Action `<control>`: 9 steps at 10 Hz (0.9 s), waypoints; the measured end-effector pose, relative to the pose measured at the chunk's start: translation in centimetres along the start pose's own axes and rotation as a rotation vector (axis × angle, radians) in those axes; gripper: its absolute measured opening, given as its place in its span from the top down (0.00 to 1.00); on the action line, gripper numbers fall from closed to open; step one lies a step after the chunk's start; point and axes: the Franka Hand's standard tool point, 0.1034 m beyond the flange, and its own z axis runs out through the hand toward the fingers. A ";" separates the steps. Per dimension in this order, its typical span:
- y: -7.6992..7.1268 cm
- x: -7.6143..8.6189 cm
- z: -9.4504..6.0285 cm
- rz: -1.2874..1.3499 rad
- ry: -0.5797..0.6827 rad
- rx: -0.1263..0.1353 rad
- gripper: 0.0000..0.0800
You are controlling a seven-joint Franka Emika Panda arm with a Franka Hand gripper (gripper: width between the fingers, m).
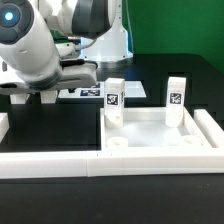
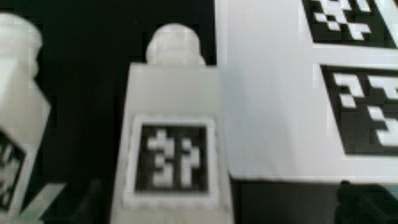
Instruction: Assemble square table
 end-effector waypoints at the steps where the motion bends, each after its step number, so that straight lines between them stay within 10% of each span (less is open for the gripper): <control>1: -0.1 -0.4 0.8 -0.001 -0.012 0.003 0.19; 3: -0.3 -0.3 1.1 -0.005 -0.012 0.000 0.19; 7: -0.3 -0.3 1.1 -0.006 -0.012 -0.001 0.65; 9: -0.4 -0.3 1.1 -0.006 -0.012 -0.001 0.65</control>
Offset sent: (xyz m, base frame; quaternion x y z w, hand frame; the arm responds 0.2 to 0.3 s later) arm 0.0000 0.0000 0.0000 0.0000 0.0000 0.0000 1.0000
